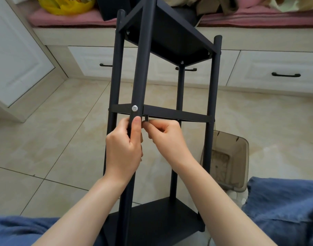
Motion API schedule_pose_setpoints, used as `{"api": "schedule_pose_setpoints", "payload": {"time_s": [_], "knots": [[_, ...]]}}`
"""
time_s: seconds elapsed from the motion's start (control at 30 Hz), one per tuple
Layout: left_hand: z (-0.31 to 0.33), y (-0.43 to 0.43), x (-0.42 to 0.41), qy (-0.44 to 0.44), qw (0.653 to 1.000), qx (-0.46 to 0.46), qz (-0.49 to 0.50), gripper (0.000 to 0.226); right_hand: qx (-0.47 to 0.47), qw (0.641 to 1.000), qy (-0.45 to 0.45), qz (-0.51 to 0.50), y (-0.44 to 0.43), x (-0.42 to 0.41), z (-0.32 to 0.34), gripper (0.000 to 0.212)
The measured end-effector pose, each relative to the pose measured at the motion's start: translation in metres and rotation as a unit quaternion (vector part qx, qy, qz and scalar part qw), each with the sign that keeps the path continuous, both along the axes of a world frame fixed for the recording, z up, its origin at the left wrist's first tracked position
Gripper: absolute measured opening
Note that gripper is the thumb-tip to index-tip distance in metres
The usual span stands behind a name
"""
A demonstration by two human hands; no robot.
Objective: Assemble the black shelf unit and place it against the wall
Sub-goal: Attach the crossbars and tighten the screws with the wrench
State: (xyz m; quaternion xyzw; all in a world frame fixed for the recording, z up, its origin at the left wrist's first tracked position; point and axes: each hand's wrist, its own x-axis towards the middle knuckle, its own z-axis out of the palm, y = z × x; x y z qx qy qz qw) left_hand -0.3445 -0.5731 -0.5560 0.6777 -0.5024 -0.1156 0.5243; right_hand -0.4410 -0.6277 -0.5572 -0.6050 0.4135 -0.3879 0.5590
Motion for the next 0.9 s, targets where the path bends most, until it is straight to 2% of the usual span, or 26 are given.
{"api": "schedule_pose_setpoints", "payload": {"time_s": [0.27, 0.5, 0.9], "knots": [[-0.001, 0.004, 0.007, 0.023, 1.000, 0.011, 0.003, 0.035, 0.003, 1.000, 0.005, -0.010, 0.002, 0.006, -0.009, 0.046], [-0.006, 0.008, 0.014, 0.030, 0.999, 0.015, 0.011, 0.036, -0.032, 0.999, 0.019, -0.020, 0.006, 0.016, -0.019, 0.023], [-0.008, 0.007, 0.014, 0.040, 0.999, 0.011, 0.000, 0.053, -0.177, 0.973, -0.007, -0.149, 0.001, 0.047, -0.052, 0.027]]}}
